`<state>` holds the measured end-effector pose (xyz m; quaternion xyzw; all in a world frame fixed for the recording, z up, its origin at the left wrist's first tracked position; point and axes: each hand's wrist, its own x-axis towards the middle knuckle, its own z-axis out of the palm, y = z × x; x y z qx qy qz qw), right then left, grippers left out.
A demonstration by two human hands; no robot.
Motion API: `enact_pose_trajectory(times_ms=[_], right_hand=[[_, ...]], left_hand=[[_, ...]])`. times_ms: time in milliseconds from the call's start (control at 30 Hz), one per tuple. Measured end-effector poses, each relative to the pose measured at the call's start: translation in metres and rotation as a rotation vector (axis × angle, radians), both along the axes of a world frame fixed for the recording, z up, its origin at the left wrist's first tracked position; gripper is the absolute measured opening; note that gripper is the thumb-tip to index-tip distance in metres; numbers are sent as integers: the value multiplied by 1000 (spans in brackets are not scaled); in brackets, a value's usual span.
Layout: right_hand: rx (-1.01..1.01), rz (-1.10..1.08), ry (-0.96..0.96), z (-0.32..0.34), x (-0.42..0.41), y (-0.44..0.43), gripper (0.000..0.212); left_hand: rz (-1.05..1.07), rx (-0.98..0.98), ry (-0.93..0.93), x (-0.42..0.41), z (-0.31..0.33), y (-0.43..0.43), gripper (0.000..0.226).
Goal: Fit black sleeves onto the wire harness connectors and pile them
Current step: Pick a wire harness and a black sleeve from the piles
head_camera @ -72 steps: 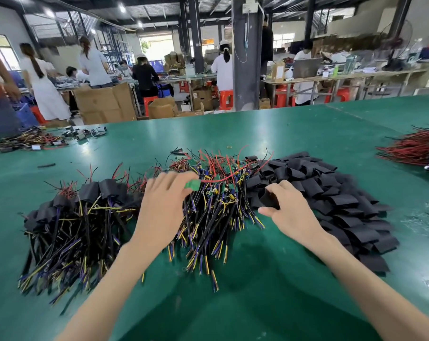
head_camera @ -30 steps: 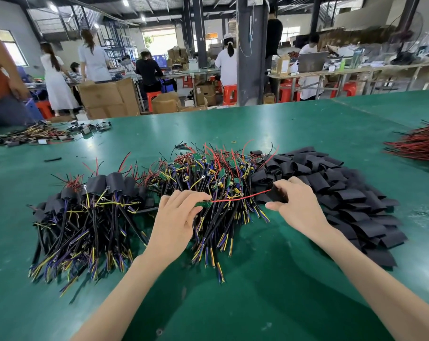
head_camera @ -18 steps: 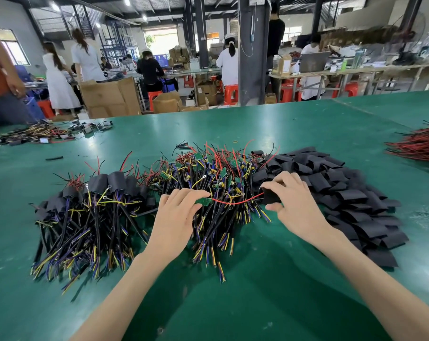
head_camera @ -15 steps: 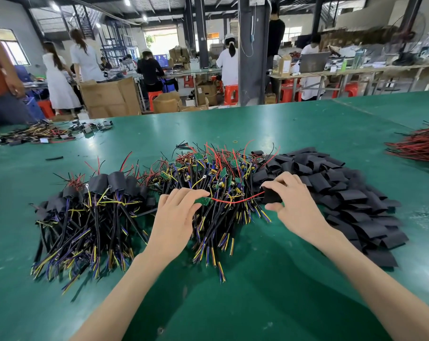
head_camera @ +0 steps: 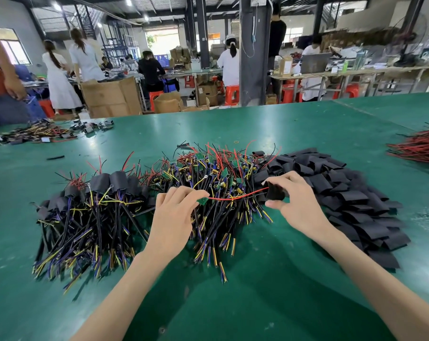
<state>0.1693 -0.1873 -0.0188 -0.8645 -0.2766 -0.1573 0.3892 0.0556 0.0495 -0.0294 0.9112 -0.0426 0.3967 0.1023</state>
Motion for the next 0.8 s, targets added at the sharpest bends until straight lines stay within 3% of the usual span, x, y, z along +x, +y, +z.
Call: enact_pose_trajectory(times_ms=[300,800], right_hand=[[-3,-29,-85,2,-3,0,48],[132,-4,121,9,-7,2,48]], left_hand=[[40,24,32,0,0,0,47],[68,-11,80,-4,6,-3,39]])
